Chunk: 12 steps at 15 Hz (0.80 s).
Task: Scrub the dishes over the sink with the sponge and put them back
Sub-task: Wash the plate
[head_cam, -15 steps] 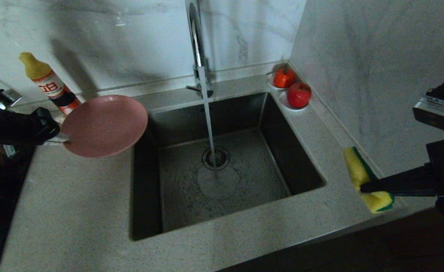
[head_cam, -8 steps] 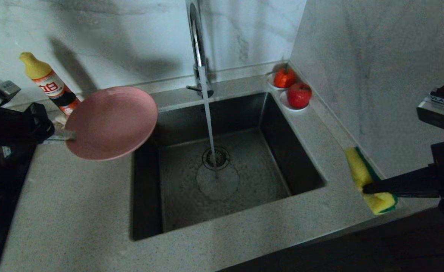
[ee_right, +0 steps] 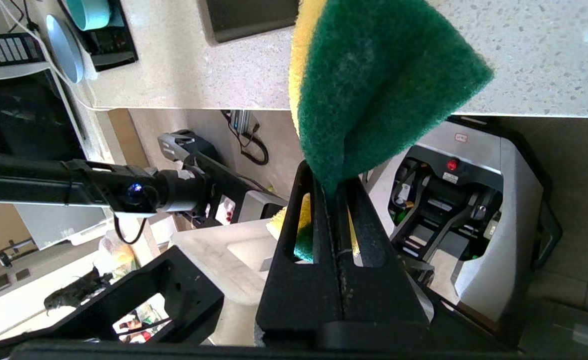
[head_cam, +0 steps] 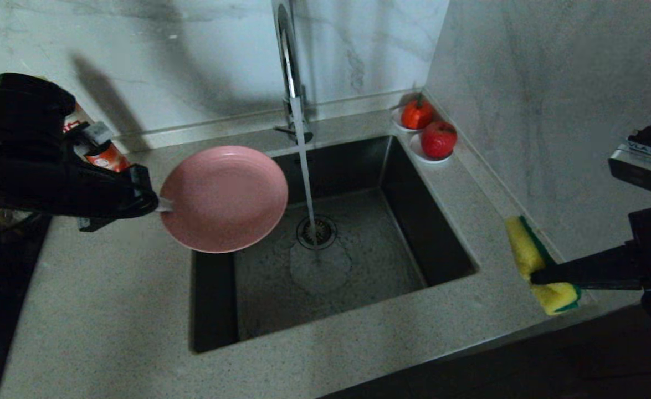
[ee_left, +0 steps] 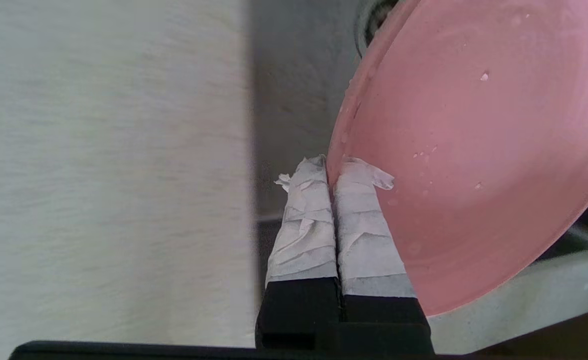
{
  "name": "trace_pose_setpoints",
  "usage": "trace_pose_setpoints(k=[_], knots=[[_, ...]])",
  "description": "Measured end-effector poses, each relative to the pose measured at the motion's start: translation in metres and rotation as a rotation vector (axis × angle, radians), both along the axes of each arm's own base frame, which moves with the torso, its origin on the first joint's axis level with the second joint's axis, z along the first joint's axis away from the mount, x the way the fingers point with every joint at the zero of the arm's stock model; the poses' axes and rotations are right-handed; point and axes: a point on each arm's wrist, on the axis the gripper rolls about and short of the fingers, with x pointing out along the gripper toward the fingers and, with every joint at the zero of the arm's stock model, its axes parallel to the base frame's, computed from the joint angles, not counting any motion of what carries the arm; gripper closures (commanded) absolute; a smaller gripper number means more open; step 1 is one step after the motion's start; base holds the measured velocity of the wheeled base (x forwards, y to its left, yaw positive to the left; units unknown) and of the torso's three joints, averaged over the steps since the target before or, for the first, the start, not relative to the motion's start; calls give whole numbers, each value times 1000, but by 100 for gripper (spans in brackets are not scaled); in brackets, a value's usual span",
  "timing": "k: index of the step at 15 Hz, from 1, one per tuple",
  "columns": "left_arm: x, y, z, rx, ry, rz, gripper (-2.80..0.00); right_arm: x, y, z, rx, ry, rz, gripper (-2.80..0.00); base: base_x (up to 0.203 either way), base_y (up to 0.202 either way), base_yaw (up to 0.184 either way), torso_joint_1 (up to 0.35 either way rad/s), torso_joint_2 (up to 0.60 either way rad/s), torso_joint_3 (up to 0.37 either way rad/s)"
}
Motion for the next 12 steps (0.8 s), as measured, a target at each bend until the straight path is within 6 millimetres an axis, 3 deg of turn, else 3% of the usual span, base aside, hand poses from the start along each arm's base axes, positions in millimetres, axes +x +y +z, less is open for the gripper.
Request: trace_pose_setpoints(k=[4, 12], knots=[[14, -37, -14, 3, 31, -28, 0, 5, 2, -3, 2, -7, 0, 0, 0, 0, 0, 0, 0, 0], [32, -70, -32, 23, 31, -18, 0, 8, 3, -10, -1, 2, 1, 0, 0, 0, 0, 0, 0, 0]])
